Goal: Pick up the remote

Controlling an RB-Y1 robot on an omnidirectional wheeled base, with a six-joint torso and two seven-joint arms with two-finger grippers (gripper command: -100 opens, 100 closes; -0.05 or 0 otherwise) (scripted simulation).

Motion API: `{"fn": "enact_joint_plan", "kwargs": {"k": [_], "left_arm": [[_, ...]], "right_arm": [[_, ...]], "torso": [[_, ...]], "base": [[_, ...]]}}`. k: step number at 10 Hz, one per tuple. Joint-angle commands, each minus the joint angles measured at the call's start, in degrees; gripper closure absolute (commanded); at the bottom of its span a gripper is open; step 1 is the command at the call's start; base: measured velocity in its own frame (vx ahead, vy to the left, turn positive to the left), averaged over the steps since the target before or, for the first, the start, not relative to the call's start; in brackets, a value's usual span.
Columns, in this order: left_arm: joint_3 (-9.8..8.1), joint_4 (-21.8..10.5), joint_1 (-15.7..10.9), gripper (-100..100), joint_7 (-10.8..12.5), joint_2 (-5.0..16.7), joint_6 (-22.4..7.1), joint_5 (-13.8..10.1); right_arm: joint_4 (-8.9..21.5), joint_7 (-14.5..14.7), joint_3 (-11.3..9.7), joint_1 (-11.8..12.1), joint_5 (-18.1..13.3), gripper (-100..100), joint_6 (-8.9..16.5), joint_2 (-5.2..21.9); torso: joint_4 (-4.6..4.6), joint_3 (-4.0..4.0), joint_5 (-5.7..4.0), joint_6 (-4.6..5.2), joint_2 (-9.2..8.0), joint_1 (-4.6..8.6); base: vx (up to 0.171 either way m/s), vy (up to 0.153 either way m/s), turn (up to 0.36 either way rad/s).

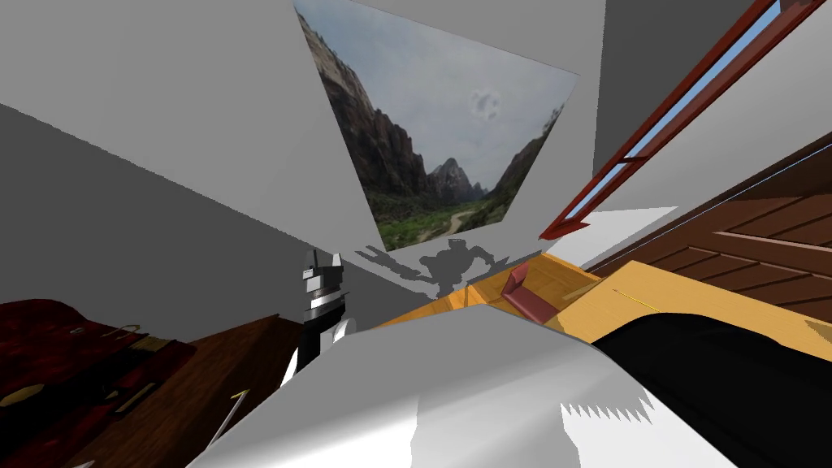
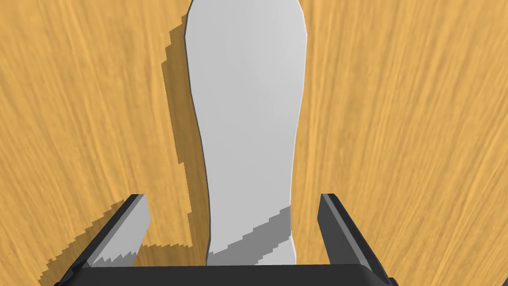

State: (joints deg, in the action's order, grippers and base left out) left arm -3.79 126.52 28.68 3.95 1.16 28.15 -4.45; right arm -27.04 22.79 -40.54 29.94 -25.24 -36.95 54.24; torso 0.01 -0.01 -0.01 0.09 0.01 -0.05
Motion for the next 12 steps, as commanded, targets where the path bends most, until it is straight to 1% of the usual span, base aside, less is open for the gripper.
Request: {"fn": "enact_joint_plan", "kwargs": {"k": [1,3,5,6,7,11,12], "left_arm": [[0.00,0.0,0.0,0,0.0,0.0,0.0,0.0],[0.00,0.0,0.0,0,0.0,0.0,0.0,0.0],[0.00,0.0,0.0,0,0.0,0.0,0.0,0.0],[0.00,0.0,0.0,0,0.0,0.0,0.0,0.0],[0.00,0.0,0.0,0,0.0,0.0,0.0,0.0],[0.00,0.0,0.0,0,0.0,0.0,0.0,0.0],[0.00,0.0,0.0,0,0.0,0.0,0.0,0.0]], "right_arm": [[-1.6,-0.9,-0.4,0.4,0.3,-100,1.4,0.2],[-3.3,-2.6,-1.6,0.0,0.8,-100,3.9,-0.6],[-4.2,-3.5,-2.2,-0.2,1.0,-100,5.2,-0.9],[-4.3,-3.2,-2.0,0.1,1.0,-100,4.7,-0.6],[-4.5,-3.3,-2.0,0.1,1.0,100,5.0,-0.6],[-4.5,-3.3,-2.0,0.2,1.0,100,4.8,-0.6],[-4.5,-3.3,-2.0,0.2,1.0,0,4.8,-0.6]], "torso": [[0.00,0.00,0.00,0.00,0.00,0.00],[0.03,0.08,0.00,0.03,-0.13,0.03],[0.04,0.10,0.00,0.05,-0.17,0.02],[0.03,0.08,0.00,0.05,-0.13,0.00],[0.01,0.02,0.01,0.06,-0.02,-0.03],[0.00,-0.03,-0.02,0.04,0.09,0.12],[0.00,-0.03,-0.02,0.03,0.09,0.12]], "base": [[-0.070,-0.030,0.078],[-0.075,-0.025,0.100],[-0.068,-0.021,0.067],[-0.024,-0.008,0.012],[-0.005,0.002,-0.007],[0.000,0.000,0.000],[0.000,0.000,0.000]]}}
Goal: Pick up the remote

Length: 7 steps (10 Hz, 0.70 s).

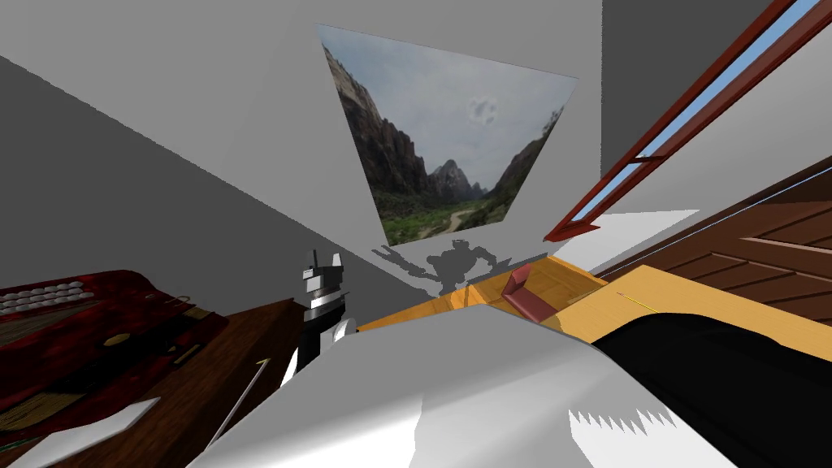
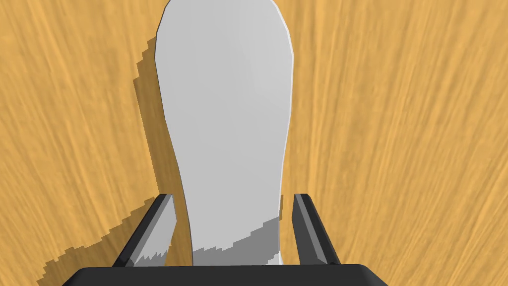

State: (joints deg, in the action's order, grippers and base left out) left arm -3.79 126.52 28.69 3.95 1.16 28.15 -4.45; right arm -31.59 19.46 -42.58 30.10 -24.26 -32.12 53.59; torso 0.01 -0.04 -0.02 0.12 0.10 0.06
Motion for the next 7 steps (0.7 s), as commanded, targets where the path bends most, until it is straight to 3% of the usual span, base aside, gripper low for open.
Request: {"fn": "enact_joint_plan", "kwargs": {"k": [1,5,6,7], "left_arm": [[0.00,0.0,0.0,0,0.0,0.0,0.0,0.0],[0.00,0.0,0.0,0,0.0,0.0,0.0,0.0],[0.00,0.0,0.0,0,0.0,0.0,0.0,0.0],[0.00,0.0,0.0,0,0.0,0.0,0.0,0.0]], "right_arm": [[1.6,1.1,0.8,-0.1,-0.3,100,-1.6,0.3],[4.2,3.7,2.6,0.6,-1.1,100,-5.3,1.4],[5.2,3.4,2.2,-0.2,-1.0,100,-5.1,0.7],[5.4,3.6,2.3,-0.2,-1.0,0,-5.5,0.7]], "torso": [[0.00,0.00,0.00,0.00,0.00,0.00],[-0.08,-0.20,0.08,0.01,0.33,-0.20],[-0.09,-0.21,0.09,0.01,0.35,-0.20],[-0.06,-0.14,0.07,-0.03,0.23,-0.14]], "base": [[0.054,0.014,-0.106],[0.088,0.031,-0.110],[0.039,0.016,-0.023],[0.007,0.004,0.004]]}}
